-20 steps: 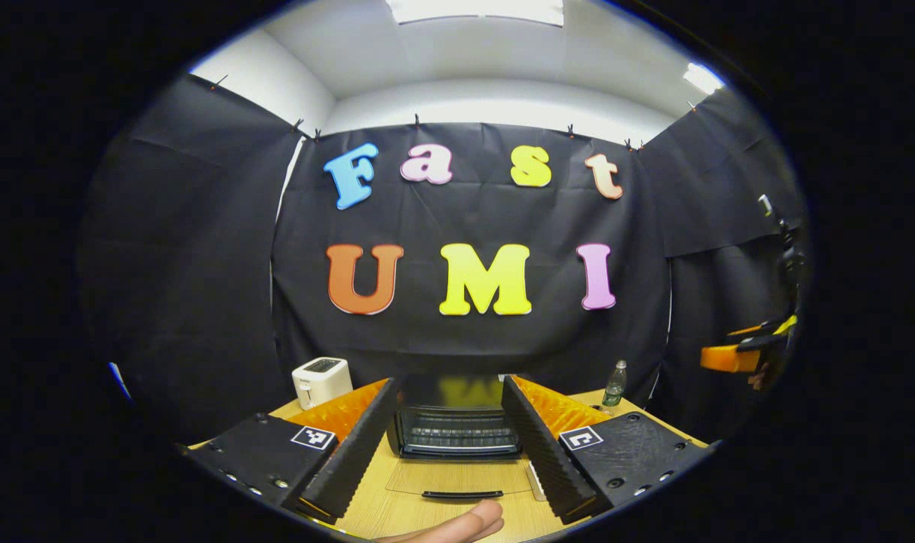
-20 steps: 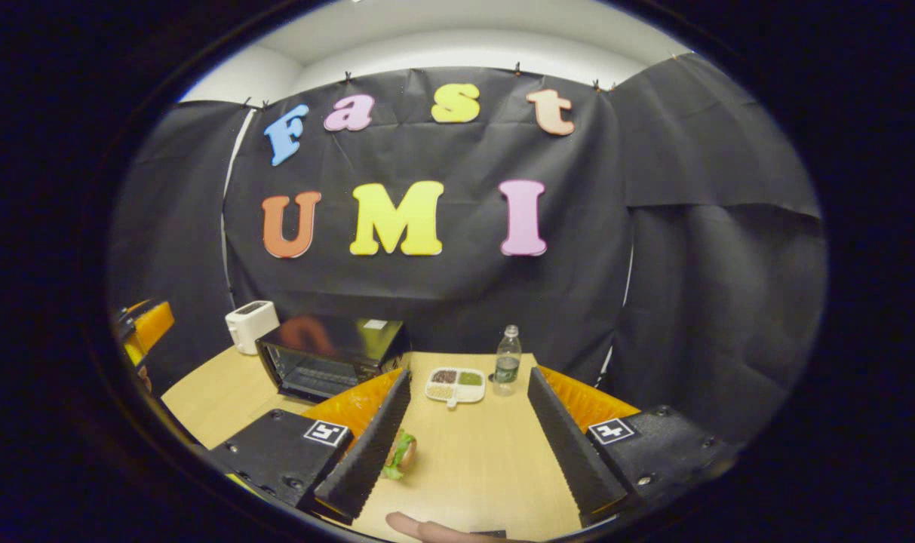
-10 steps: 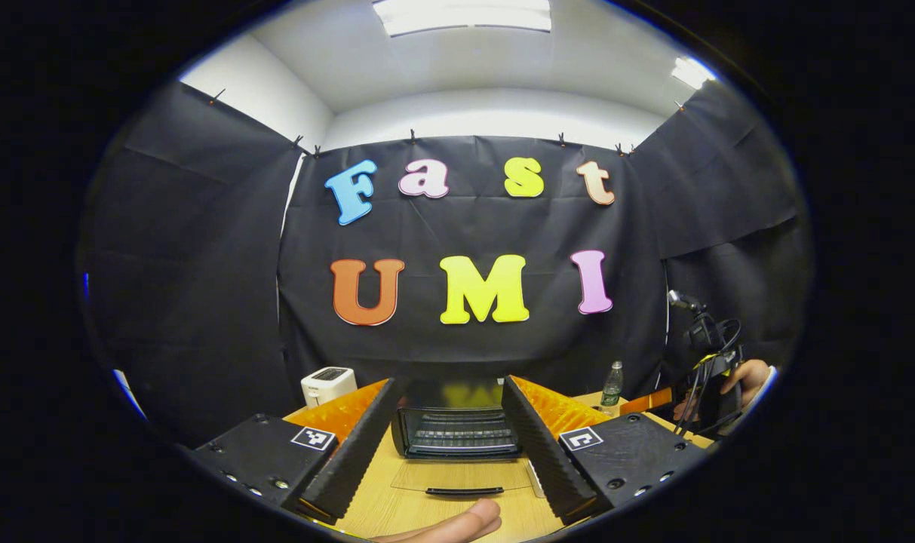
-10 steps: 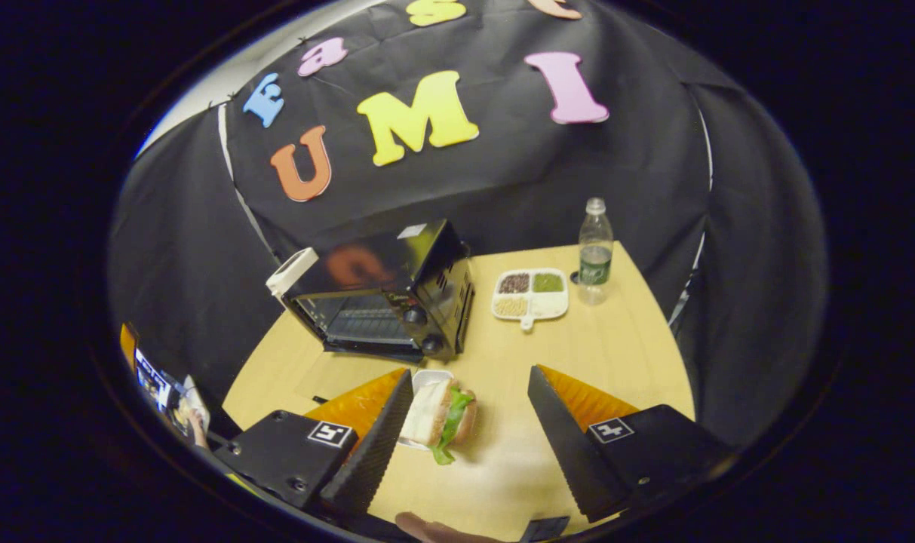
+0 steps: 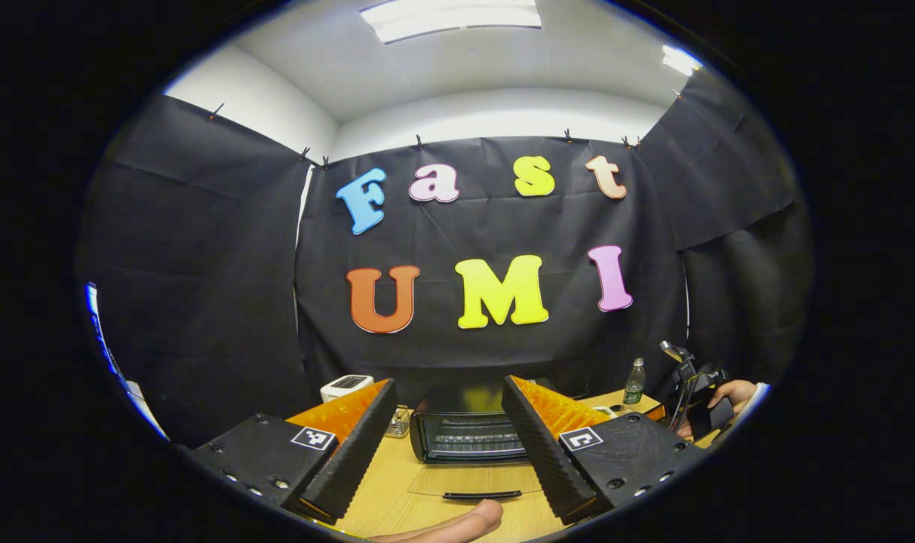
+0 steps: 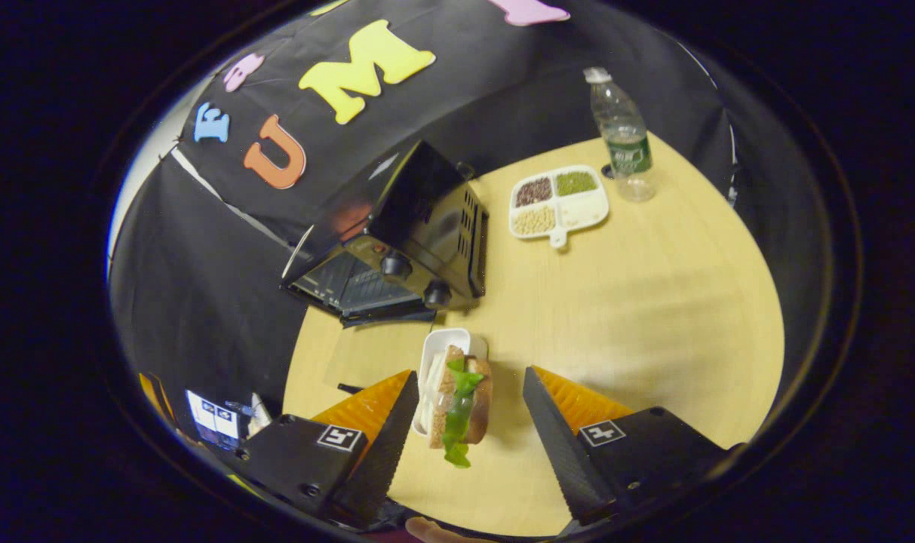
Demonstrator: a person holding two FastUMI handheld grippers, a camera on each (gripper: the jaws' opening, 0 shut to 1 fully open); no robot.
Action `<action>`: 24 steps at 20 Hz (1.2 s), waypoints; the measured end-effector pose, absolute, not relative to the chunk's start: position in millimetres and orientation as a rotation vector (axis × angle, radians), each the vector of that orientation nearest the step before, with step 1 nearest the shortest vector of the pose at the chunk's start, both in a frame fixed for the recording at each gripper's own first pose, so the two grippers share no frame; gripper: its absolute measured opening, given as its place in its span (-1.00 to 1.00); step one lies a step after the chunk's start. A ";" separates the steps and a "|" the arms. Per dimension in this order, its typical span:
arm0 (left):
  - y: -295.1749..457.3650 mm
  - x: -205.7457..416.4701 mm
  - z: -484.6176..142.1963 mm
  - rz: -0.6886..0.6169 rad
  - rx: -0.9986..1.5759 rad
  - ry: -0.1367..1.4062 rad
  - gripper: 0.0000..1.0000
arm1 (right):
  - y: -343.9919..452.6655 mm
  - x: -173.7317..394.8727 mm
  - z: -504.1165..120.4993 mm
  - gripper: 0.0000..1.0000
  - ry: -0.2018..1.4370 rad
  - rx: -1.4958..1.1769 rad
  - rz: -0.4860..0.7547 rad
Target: Open the electric oven with the left hand, put the food in, and close the electric oven.
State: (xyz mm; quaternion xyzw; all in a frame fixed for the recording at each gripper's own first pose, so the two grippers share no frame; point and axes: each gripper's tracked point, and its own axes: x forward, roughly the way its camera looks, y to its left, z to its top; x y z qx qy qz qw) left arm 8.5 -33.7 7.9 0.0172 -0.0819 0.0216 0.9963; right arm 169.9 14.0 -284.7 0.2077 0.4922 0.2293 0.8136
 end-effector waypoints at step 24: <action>-27.2 -8.2 -16.5 -0.040 -0.040 -0.076 0.84 | 28.7 146.7 -292.0 -0.23 1.166 0.645 0.507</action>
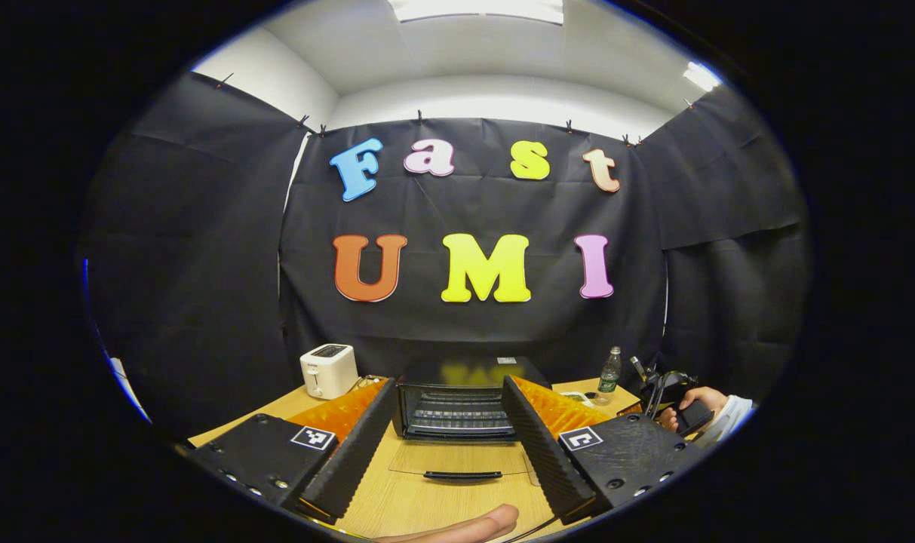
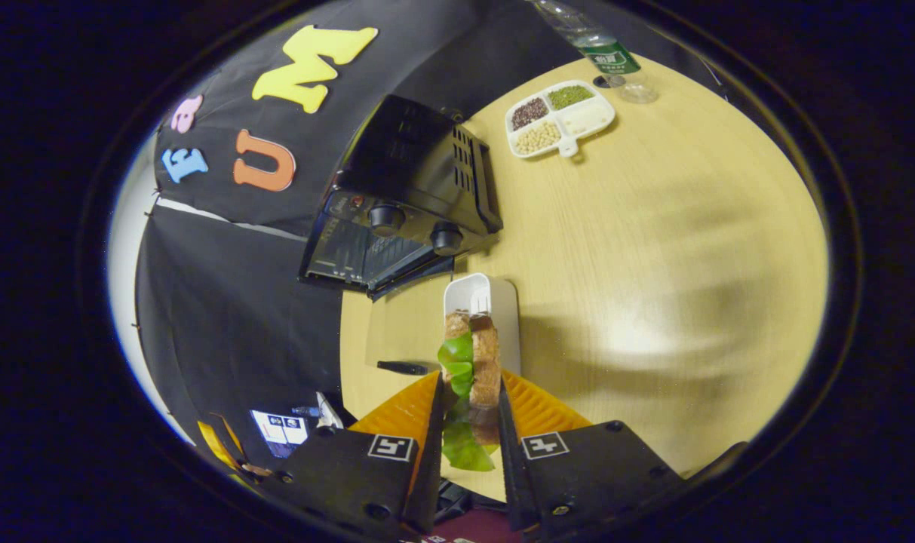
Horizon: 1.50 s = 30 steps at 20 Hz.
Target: Open the electric oven with the left hand, put the food in, and close the electric oven.
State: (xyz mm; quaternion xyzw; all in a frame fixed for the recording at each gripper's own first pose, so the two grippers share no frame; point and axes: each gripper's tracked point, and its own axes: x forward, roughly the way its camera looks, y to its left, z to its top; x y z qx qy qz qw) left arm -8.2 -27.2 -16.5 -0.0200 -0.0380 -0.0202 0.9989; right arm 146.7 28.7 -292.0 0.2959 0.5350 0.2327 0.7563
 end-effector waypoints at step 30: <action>88.7 -2.1 -44.0 0.010 -0.134 -0.056 0.84 | 285.5 269.1 -270.7 -0.24 0.257 1.202 0.197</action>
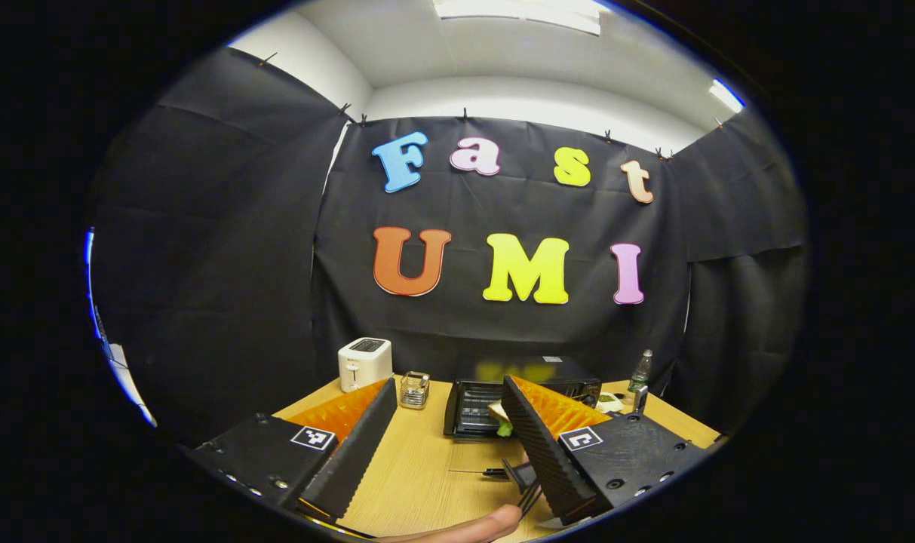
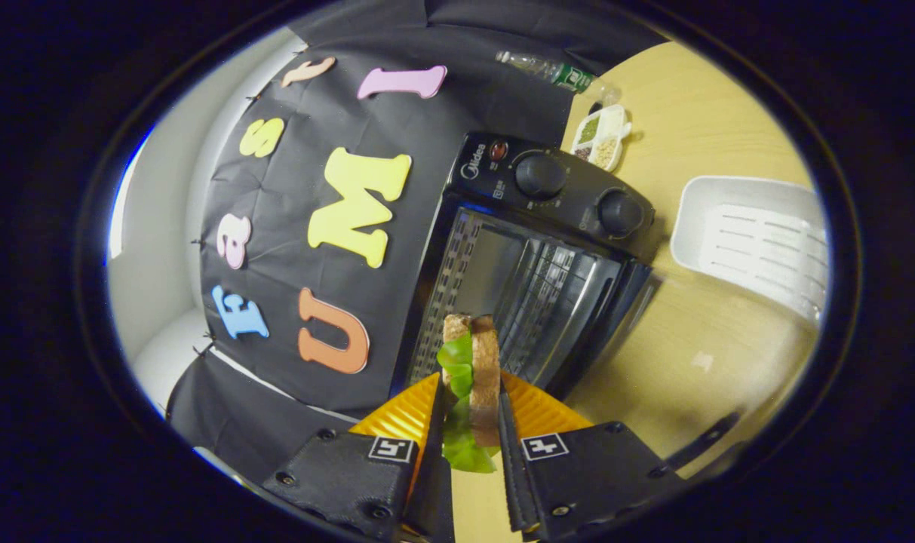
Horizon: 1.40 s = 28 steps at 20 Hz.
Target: Open the electric oven with the left hand, put the food in, and close the electric oven.
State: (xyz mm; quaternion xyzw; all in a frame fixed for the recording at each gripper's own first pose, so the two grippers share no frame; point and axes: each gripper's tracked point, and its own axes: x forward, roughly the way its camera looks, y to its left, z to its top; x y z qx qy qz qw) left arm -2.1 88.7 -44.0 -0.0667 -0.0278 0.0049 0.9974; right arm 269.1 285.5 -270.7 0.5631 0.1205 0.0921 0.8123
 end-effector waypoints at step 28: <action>91.6 6.1 -82.7 0.021 -0.151 0.028 0.84 | 323.7 348.1 -317.6 0.84 0.324 0.522 0.120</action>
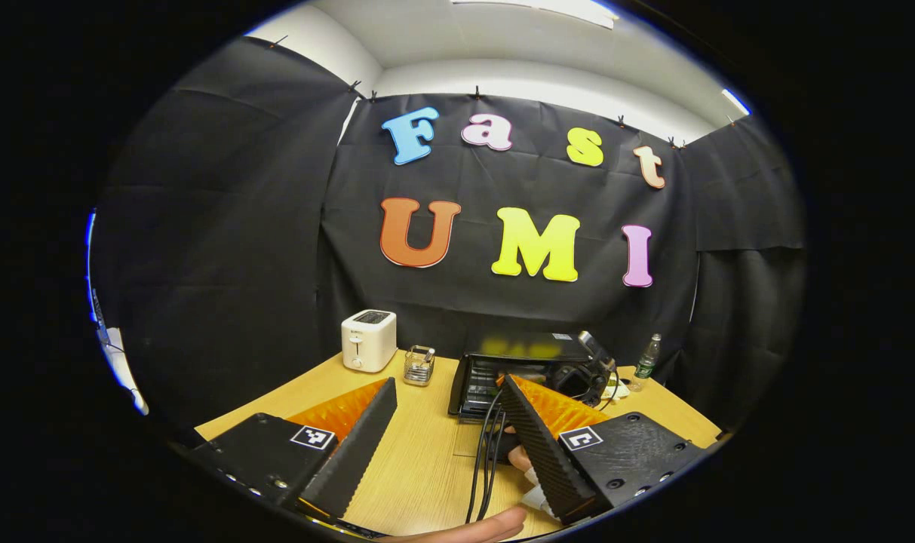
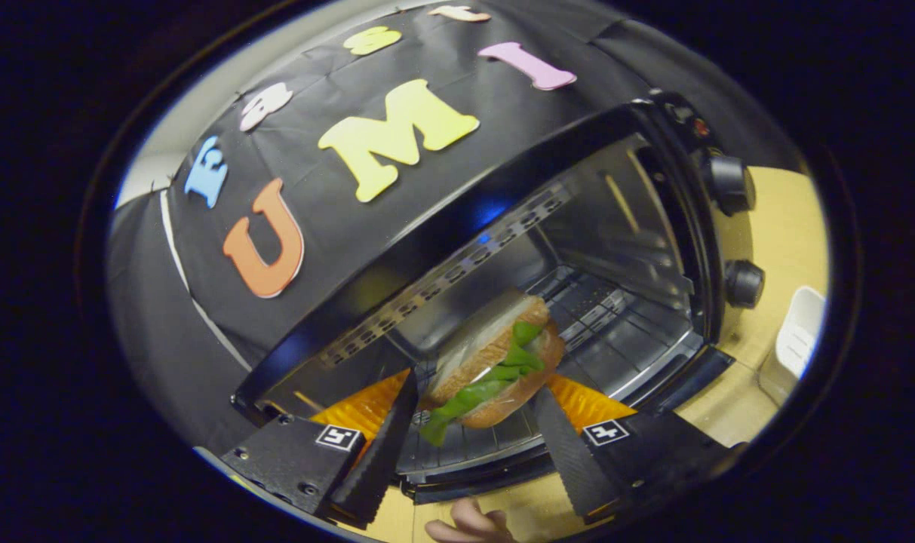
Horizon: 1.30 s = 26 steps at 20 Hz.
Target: Open the electric oven with the left hand, put the food in, and close the electric oven.
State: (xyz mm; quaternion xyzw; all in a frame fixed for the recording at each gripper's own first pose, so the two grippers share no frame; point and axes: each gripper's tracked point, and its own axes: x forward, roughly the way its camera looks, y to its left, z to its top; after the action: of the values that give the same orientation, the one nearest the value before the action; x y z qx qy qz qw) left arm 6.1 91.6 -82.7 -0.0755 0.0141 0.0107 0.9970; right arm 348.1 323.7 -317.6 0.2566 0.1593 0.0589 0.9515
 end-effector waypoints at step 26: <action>107.1 -0.2 -92.3 0.054 -0.114 0.054 0.84 | 293.4 237.3 -269.3 0.82 0.583 0.119 0.214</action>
State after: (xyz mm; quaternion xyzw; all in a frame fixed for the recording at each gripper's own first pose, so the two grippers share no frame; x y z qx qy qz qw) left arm -0.2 107.1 -92.3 -0.0569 0.0272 0.0269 0.9976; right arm 237.3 293.4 -269.3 0.0584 0.2869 0.1052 0.9504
